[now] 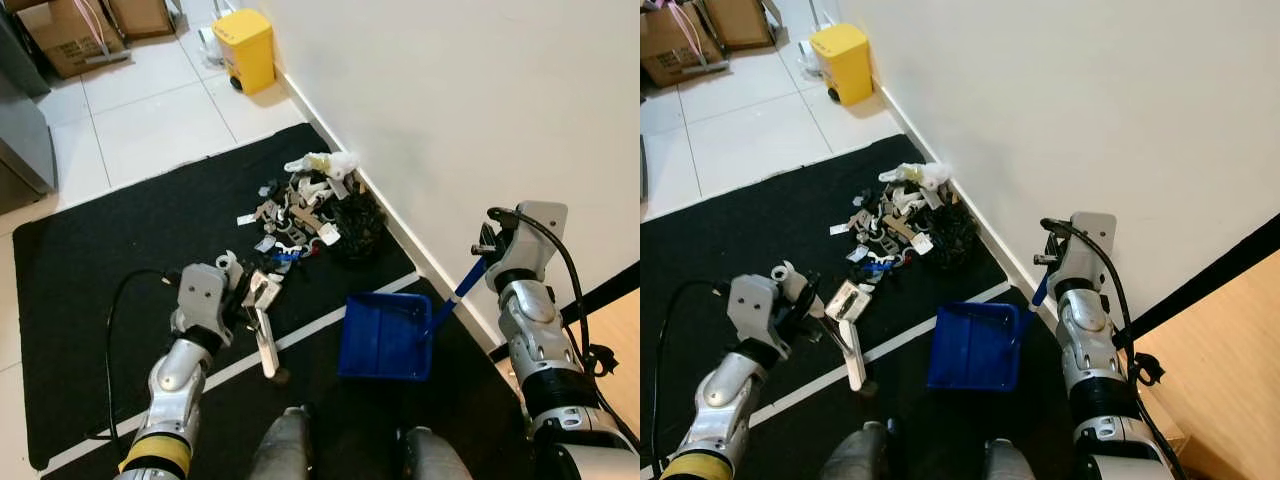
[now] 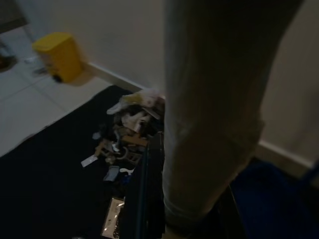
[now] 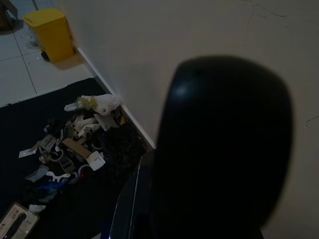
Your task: Sweep floor
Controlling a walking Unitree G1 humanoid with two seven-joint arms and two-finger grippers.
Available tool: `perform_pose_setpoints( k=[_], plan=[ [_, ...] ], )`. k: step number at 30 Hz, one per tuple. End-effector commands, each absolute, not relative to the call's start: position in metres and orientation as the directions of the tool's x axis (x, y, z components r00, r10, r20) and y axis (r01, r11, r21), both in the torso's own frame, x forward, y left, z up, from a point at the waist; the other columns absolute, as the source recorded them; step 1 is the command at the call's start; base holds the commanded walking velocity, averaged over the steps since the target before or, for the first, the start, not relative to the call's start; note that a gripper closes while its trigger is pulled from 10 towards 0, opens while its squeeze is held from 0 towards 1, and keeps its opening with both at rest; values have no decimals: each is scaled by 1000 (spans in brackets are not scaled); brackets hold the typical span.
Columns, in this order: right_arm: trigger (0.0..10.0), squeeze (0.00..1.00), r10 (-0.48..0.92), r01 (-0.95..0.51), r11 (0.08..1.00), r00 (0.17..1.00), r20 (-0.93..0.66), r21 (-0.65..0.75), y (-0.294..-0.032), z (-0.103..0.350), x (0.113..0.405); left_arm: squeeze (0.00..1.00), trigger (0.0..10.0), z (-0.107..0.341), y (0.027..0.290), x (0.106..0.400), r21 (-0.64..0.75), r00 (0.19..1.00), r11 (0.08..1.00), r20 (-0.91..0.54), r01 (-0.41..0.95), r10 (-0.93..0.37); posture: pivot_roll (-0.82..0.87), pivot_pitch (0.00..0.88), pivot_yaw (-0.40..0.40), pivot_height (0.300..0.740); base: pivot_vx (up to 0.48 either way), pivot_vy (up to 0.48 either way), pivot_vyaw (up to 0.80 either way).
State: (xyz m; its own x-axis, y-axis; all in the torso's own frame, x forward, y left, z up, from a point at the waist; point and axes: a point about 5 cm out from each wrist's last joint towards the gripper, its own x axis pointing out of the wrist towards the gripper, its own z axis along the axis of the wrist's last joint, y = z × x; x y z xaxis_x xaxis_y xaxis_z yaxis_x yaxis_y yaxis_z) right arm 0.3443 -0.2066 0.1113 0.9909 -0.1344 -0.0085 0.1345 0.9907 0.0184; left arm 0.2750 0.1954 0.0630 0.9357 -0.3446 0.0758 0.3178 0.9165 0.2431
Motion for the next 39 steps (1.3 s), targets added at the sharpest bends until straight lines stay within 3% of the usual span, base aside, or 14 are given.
perform_pose_setpoints(
  k=[1,11,20,24,25,28,29,34,39],
  plan=[
    [10000,0,-147,146,989,989,15,30,-210,114,344,0,10000,52,197,266,300,934,894,26,332,-355,105,196,-19,740,0,0,0],
    [10000,0,-150,149,988,988,25,32,-211,116,342,0,10000,37,181,250,417,894,809,-17,414,-448,96,202,-16,740,0,0,0],
    [10000,0,-148,147,989,989,28,34,-212,116,342,0,10000,28,184,232,438,891,795,-32,419,-452,96,205,-15,740,0,0,0],
    [10000,0,-146,145,989,989,28,35,-212,117,342,0,10000,18,197,227,341,954,893,-44,294,-297,97,203,-16,740,0,0,0],
    [10000,0,-144,143,989,989,27,35,-212,117,343,0,10000,13,207,224,286,979,936,-63,204,-194,99,202,-17,740,0,0,0],
    [10000,0,-144,143,989,989,27,36,-212,117,343,0,10000,12,210,224,277,983,944,-69,180,-168,99,202,-17,740,0,0,0],
    [10000,0,-141,140,990,990,27,35,-212,117,344,0,10000,9,218,223,248,991,961,-86,119,-101,98,198,-18,740,0,0,0],
    [10000,0,-138,137,990,990,29,35,-212,118,344,0,10000,2,224,219,223,989,971,-133,89,-60,96,196,-18,740,0,0,0],
    [10000,0,-138,136,990,990,32,36,-212,119,345,0,10000,-4,219,213,239,980,961,-170,141,-101,96,196,-18,740,0,0,0]
  ],
)
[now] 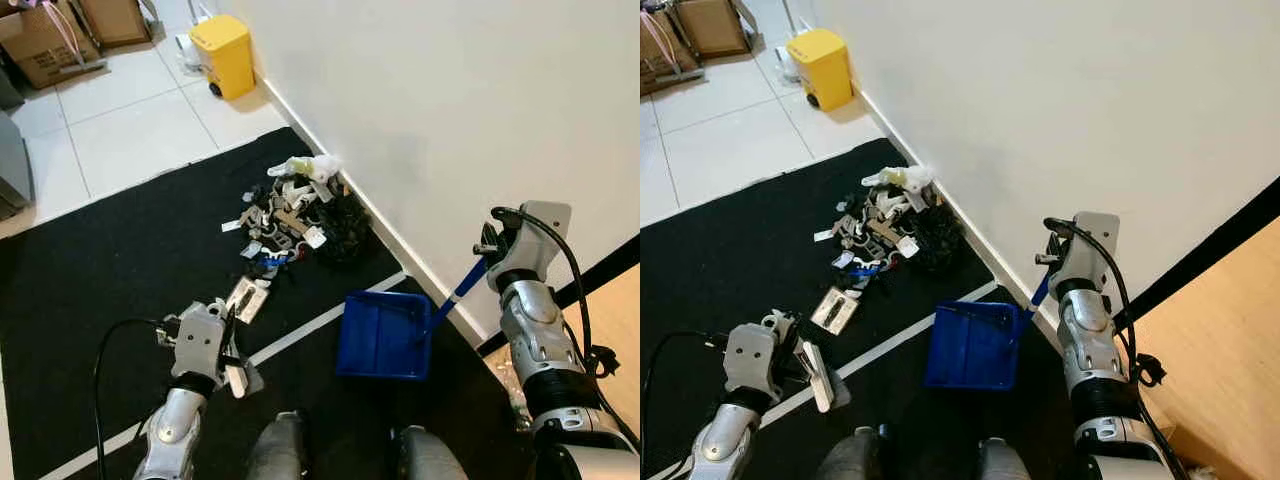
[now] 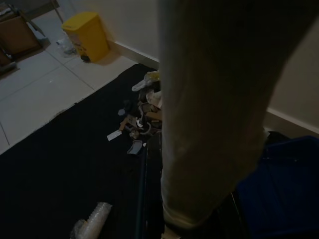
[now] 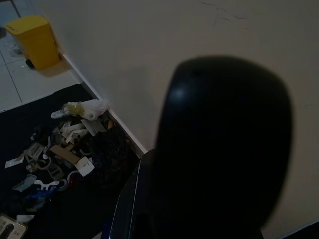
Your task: Sweep floor
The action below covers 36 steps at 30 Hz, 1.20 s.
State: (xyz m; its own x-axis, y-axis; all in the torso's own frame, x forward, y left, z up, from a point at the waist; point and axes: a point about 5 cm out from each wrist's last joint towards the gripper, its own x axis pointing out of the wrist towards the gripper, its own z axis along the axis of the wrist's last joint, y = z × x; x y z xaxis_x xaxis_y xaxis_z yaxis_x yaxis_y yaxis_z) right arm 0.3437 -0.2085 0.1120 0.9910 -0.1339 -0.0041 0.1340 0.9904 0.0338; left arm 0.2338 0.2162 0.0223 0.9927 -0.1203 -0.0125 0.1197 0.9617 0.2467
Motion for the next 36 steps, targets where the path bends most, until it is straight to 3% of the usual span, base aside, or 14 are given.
perform_pose_setpoints(
  k=[1,6,9,17,23,31,36],
  plan=[
    [10000,0,-138,137,990,990,32,36,-212,119,345,0,10000,-5,218,212,246,977,957,-178,156,-113,96,196,-17,740,0,0,0],
    [10000,0,-141,139,990,990,33,38,-213,119,344,0,10000,-7,210,202,393,948,866,-207,308,-243,97,199,-15,740,0,0,0],
    [10000,0,-142,140,989,989,32,38,-213,118,343,0,10000,-9,211,199,421,943,848,-225,321,-245,97,200,-15,740,0,0,0],
    [10000,0,-140,138,990,990,33,42,-212,118,343,0,9686,-10,216,193,466,960,843,-202,268,-193,95,201,-14,740,0,0,0],
    [10000,0,-140,138,990,990,32,43,-212,118,344,0,10000,-12,216,187,517,971,823,-171,235,-170,95,202,-17,740,0,0,0],
    [10000,0,-135,133,990,990,32,44,-210,119,345,0,10000,4,214,200,570,980,799,-68,193,-188,101,200,-20,740,0,0,0],
    [10000,0,-135,133,990,990,38,48,-209,120,345,0,10000,6,210,205,494,982,849,-58,184,-179,100,199,-18,740,0,0,0]
  ],
)
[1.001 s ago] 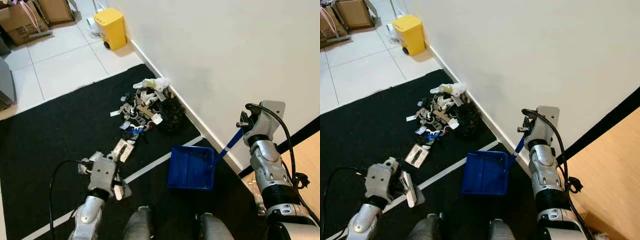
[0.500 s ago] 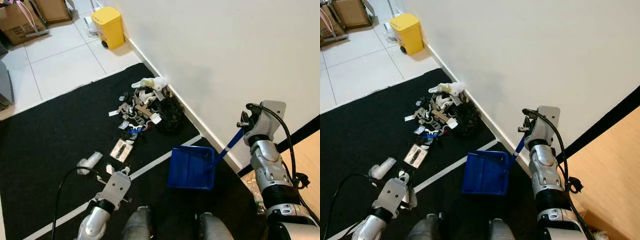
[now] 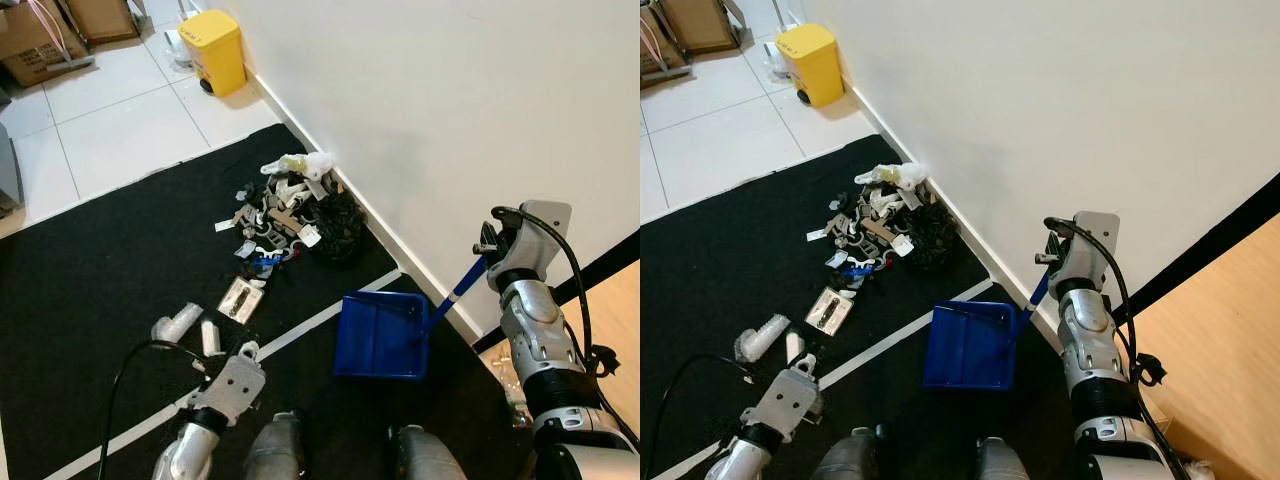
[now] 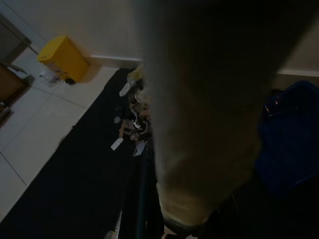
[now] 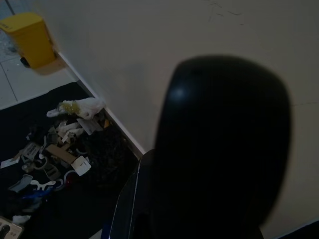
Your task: Sweep floor
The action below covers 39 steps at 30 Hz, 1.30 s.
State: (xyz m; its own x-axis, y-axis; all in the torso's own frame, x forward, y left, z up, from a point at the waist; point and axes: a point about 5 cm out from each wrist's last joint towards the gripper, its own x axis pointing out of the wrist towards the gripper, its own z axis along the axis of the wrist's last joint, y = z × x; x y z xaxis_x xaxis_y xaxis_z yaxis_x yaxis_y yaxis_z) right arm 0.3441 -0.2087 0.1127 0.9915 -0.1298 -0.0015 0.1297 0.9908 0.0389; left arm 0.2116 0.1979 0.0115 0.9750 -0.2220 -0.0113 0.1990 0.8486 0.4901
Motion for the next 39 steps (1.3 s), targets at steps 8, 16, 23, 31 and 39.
perform_pose_setpoints(
  k=[8,16,23,31,39],
  plan=[
    [10000,0,-134,132,990,991,32,48,-210,119,346,0,10000,65,222,260,212,988,972,92,101,-123,123,201,-19,740,0,0,0],
    [10000,0,-126,124,991,991,35,57,-206,120,347,0,10000,132,245,292,333,954,936,227,114,-197,130,199,-11,740,0,0,0],
    [10000,0,-127,125,990,992,25,60,-206,116,346,0,10000,155,273,298,451,956,880,160,150,-245,135,204,-6,740,0,0,0],
    [10000,0,-135,134,989,991,24,55,-209,117,346,0,10000,177,305,300,554,946,792,23,257,-324,139,211,-1,740,0,0,0],
    [10000,0,-137,135,989,990,29,51,-210,117,344,0,10000,155,335,288,582,948,750,-149,315,-282,116,223,-7,740,0,0,0]
  ],
)
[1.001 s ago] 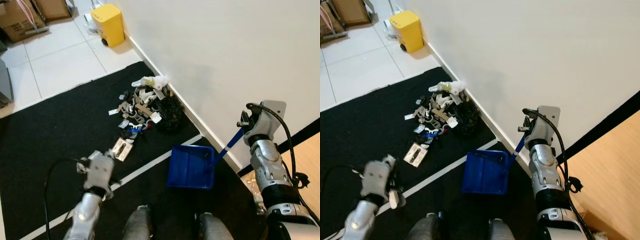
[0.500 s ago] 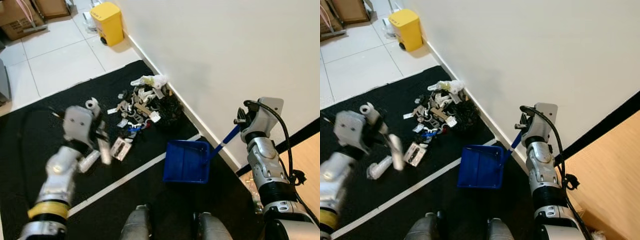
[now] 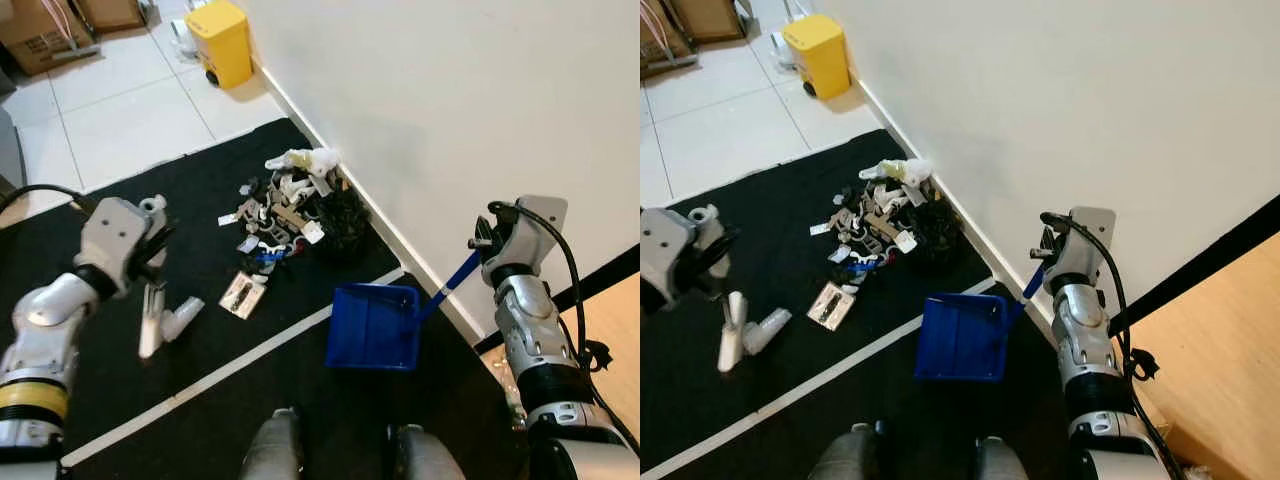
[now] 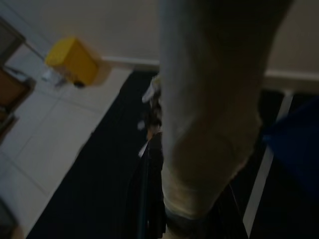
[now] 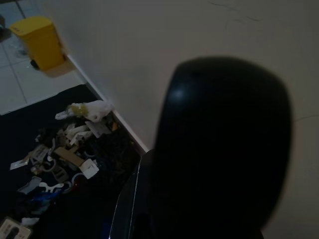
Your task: Sweep floor
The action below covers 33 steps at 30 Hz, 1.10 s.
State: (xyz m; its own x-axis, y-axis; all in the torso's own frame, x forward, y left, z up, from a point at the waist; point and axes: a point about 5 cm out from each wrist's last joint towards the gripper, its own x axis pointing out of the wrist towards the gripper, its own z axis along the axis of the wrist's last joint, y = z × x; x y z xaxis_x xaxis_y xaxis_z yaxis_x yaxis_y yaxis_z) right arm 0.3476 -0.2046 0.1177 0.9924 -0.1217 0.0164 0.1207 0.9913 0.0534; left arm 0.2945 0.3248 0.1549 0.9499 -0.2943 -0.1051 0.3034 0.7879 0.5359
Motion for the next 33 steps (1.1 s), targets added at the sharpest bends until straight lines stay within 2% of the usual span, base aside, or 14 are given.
perform_pose_setpoints(
  k=[1,8,10,15,20,25,28,31,33],
  plan=[
    [10000,0,-137,135,990,990,30,50,-210,118,344,0,10000,151,337,286,580,946,747,-167,323,-280,114,224,-8,740,0,0,0],
    [10000,0,-160,159,987,987,27,16,-228,118,338,0,10000,140,340,280,588,927,717,-237,375,-291,98,259,-17,740,0,0,0],
    [10000,0,-164,164,987,986,26,6,-232,118,336,0,10000,137,340,276,623,910,664,-264,414,-320,91,284,-19,740,0,0,0],
    [10000,0,-166,166,986,986,35,-8,-238,121,330,0,10000,131,342,271,682,906,599,-275,420,-322,60,315,-30,740,0,0,0],
    [10000,0,-179,180,983,983,40,-22,-247,122,323,0,10000,126,343,269,699,921,601,-257,387,-293,46,320,-35,740,0,0,0],
    [10000,0,-203,204,978,978,50,-31,-259,128,318,0,9804,124,341,276,657,960,701,-159,278,-232,-12,323,-55,740,0,0,0],
    [10000,0,-204,206,978,977,60,-36,-262,132,317,0,10000,127,339,280,641,967,726,-124,250,-223,-20,325,-56,740,0,0,0],
    [10000,0,-209,213,976,974,84,-46,-268,142,315,0,10000,135,335,292,564,979,805,-35,184,-199,-54,330,-58,740,0,0,0],
    [10000,0,-214,219,975,973,92,-46,-271,144,313,0,10000,137,333,296,551,980,816,-16,173,-197,-66,328,-54,740,0,0,0]
  ],
)
